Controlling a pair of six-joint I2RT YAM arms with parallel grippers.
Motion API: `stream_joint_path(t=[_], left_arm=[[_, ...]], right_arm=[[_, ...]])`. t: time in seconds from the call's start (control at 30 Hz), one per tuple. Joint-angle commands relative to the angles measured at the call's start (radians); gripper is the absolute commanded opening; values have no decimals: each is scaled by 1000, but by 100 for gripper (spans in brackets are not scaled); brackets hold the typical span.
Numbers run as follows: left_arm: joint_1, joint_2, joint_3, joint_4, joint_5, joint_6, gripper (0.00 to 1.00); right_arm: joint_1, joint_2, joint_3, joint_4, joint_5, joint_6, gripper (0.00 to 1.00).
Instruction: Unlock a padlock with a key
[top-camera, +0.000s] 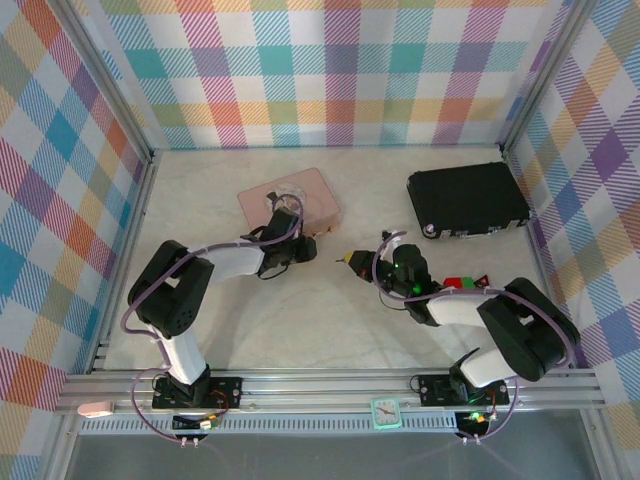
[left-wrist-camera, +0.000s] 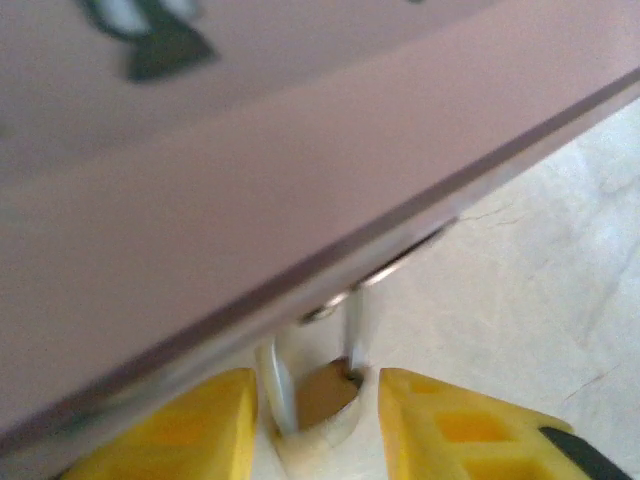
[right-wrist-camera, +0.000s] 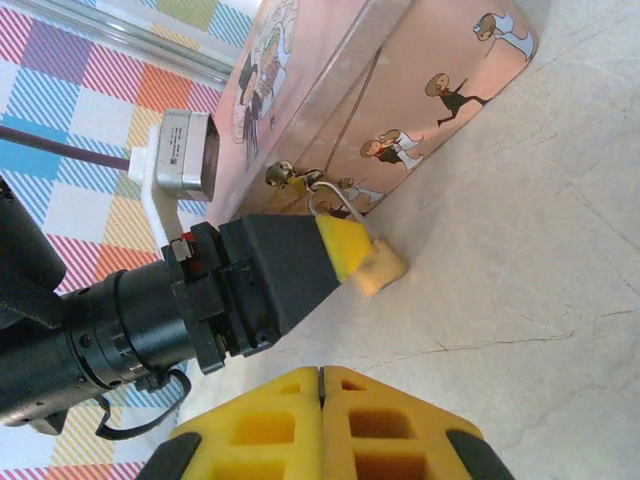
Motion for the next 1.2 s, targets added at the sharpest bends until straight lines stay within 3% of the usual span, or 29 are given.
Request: stream_joint_path(t=[0.0, 0.13, 0.27, 0.43, 0.63, 0.87, 1.17], left_arm=[[18, -113, -11, -66, 16, -10, 47], [18, -220, -51, -36, 54, -189, 57], [8, -295, -156, 158, 79, -481, 59], [-73, -299, -201, 302, -2, -700, 61], [-131, -225, -178, 455, -42, -814, 60], [-162, -146, -134, 539, -45, -845, 48], [-180, -112, -123, 607, -45, -885, 41]], right_arm=[[-2, -31, 36, -91, 13, -74, 0], [-2, -41, 65, -92, 5, -87, 0], [-2, -53, 92, -79, 2, -87, 0], [-2, -54, 106, -16, 25, -47, 0], [1, -32, 105, 78, 50, 18, 0], [1, -10, 99, 111, 57, 54, 0], [2, 35, 104, 149, 49, 80, 0]])
